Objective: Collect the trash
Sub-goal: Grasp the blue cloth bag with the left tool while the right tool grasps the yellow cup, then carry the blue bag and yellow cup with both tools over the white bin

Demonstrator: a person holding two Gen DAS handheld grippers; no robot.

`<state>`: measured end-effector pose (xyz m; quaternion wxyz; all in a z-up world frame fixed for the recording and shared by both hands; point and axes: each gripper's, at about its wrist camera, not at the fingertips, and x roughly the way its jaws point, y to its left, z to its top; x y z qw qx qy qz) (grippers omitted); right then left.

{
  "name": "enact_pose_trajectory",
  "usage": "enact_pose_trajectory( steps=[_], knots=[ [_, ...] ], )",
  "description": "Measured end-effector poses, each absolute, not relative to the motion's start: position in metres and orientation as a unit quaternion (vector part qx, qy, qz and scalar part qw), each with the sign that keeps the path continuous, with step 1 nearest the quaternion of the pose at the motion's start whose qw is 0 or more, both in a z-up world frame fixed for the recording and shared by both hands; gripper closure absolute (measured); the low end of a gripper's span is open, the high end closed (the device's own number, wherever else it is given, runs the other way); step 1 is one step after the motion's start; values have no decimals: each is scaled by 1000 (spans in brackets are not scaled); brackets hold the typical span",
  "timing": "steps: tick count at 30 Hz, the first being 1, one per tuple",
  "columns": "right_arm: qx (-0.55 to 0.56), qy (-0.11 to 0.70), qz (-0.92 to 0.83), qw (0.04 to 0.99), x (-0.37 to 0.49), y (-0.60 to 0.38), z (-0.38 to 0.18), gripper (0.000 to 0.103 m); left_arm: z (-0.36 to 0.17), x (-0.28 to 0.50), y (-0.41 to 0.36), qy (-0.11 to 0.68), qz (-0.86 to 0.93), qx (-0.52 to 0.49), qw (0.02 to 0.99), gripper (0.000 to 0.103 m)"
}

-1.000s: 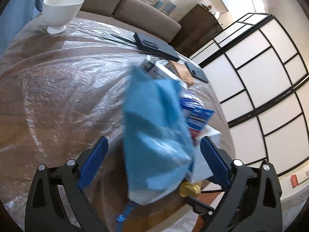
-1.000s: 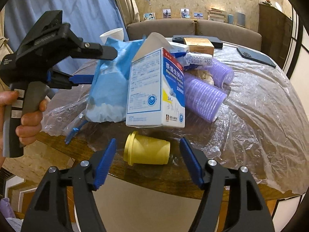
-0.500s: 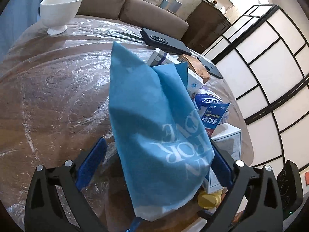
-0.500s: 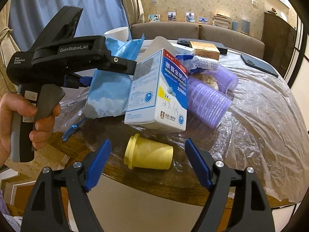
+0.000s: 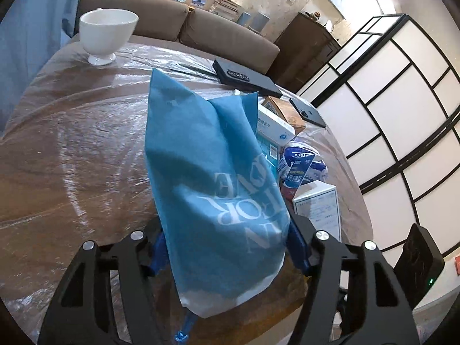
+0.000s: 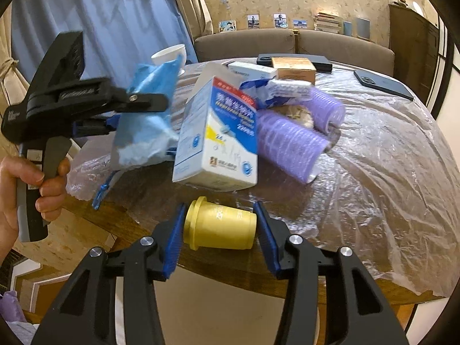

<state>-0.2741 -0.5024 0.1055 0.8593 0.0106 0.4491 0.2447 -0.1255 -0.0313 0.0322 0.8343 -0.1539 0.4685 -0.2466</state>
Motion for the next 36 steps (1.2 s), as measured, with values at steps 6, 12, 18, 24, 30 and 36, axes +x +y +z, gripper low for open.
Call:
enact_pose_trajectory(
  steps=[6, 12, 18, 24, 30, 36],
  knots=[
    [12, 449, 243, 860, -274, -514, 111, 56, 39, -140, -20, 467, -239, -161, 836, 37],
    [21, 454, 246, 856, -274, -524, 113, 56, 47, -163, -29, 462, -228, -104, 851, 37],
    [10, 456, 248, 854, -279, -528, 118, 57, 55, -187, -47, 452, -215, -51, 864, 37],
    [-12, 458, 254, 852, -284, -529, 117, 63, 51, -204, -61, 451, -219, -29, 865, 37],
    [-31, 448, 255, 856, -285, -523, 113, 62, 44, -210, -67, 454, -215, -31, 864, 37],
    [-63, 439, 257, 859, -294, -518, 103, 54, 42, -215, -69, 455, -213, -29, 864, 37]
  ],
)
